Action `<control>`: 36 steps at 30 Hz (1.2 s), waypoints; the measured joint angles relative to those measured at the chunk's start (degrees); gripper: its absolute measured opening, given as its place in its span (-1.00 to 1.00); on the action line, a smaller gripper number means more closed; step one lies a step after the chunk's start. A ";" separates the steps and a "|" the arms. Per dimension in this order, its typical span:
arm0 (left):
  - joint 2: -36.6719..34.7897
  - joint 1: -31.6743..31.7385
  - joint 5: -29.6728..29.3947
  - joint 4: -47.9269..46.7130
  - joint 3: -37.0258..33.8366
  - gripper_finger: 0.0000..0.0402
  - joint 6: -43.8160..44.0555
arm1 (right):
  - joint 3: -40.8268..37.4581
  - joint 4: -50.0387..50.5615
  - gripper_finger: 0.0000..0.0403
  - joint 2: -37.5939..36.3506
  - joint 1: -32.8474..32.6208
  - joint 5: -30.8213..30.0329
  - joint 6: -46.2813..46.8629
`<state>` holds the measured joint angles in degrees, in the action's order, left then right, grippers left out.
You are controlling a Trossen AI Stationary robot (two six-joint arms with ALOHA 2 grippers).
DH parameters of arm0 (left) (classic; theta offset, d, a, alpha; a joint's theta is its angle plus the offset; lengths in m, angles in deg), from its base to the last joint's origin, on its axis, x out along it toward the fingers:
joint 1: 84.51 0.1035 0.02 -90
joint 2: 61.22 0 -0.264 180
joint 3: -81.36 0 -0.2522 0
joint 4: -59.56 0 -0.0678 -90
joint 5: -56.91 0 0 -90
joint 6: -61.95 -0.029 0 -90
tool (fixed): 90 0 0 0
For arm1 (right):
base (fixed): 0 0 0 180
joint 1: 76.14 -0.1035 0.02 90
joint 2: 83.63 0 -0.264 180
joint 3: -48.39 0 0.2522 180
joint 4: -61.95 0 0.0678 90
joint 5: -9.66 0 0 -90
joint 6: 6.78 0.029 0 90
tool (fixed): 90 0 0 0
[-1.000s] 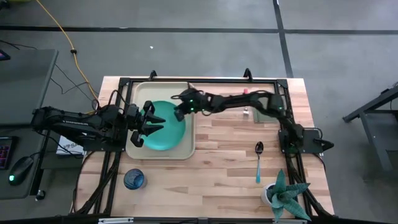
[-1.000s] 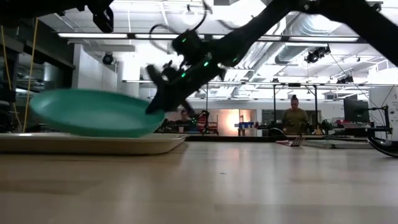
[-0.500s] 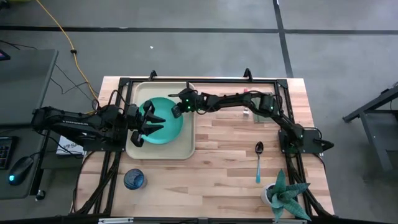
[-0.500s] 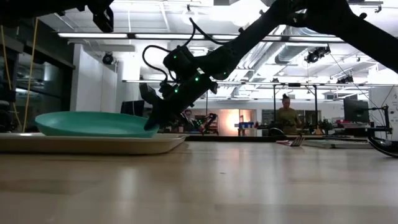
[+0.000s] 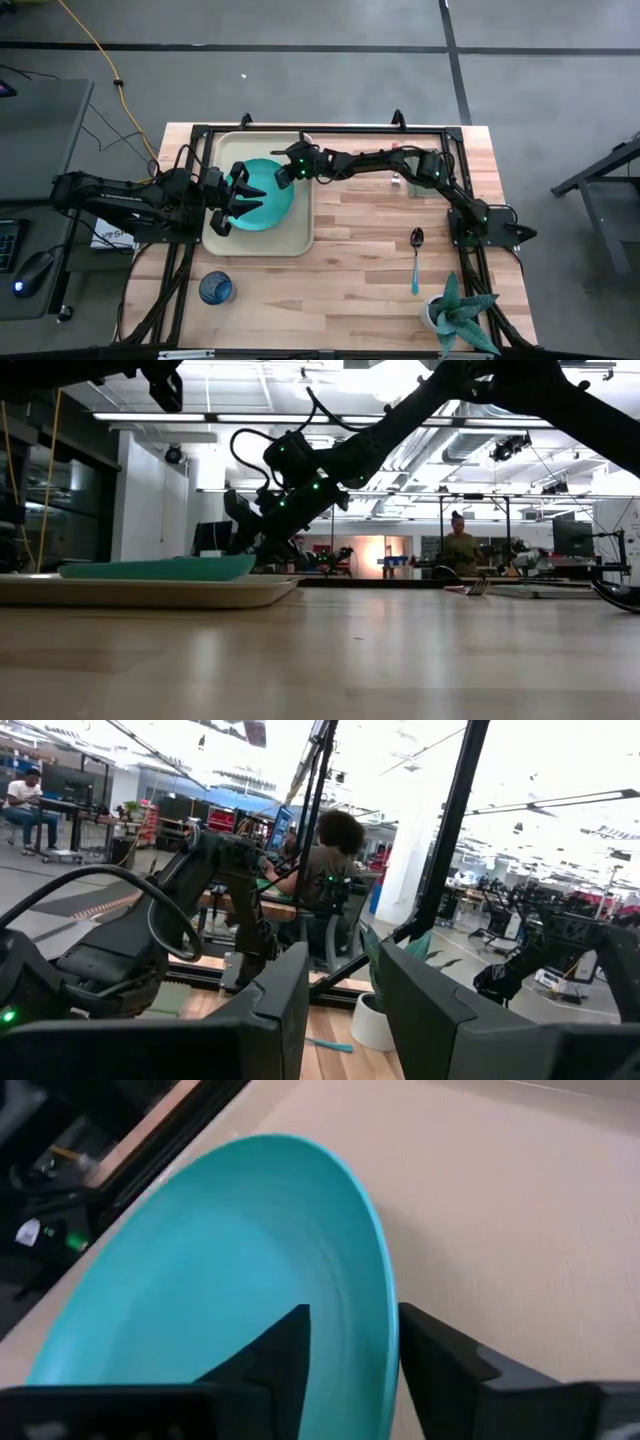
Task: Pick and place plate/cup/fork/spoon on tray
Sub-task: Put the blue plate on the light brown tray, then adjust the light brown tray
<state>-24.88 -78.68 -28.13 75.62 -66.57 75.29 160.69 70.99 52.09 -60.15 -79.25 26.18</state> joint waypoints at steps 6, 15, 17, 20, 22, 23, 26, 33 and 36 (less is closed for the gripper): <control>0.00 -0.01 -0.01 -0.65 0.00 -0.47 0.02 | -0.01 6.64 -0.18 -3.54 0.11 -1.48 -3.28; 0.00 -0.01 0.01 -1.40 0.00 -0.47 0.00 | -0.01 26.40 -0.18 -10.58 0.00 -5.60 -14.21; 0.02 -0.01 0.01 -1.72 0.00 -0.47 0.00 | 0.04 33.84 -0.18 -11.57 -1.21 -8.00 -17.51; 0.02 -0.01 0.01 -1.74 0.00 -0.47 0.00 | -0.01 41.61 -0.19 -11.65 -4.39 -11.09 -20.77; 0.02 -0.01 0.01 -1.72 0.00 -0.47 0.00 | -0.23 44.59 -0.24 -11.65 -7.01 -12.08 -22.59; 0.02 -0.01 0.01 -1.74 0.00 -0.47 0.00 | -1.34 43.46 -0.28 -11.74 -8.45 -12.30 -23.09; 0.02 -0.01 0.01 -1.74 0.00 -0.47 0.01 | -7.57 40.77 -0.46 -13.75 -12.45 -13.19 -23.35; 0.02 -0.01 -0.06 -1.07 0.02 -0.47 0.01 | -32.25 9.47 -0.96 -26.65 -19.42 -12.89 -18.06; 0.02 -0.01 -0.07 0.03 0.02 -0.47 0.00 | -39.41 -10.83 -0.94 -28.43 -21.28 -10.94 -14.87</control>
<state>-24.86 -78.69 -28.21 75.64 -66.55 75.29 121.28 60.16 23.66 -81.43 -90.19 11.31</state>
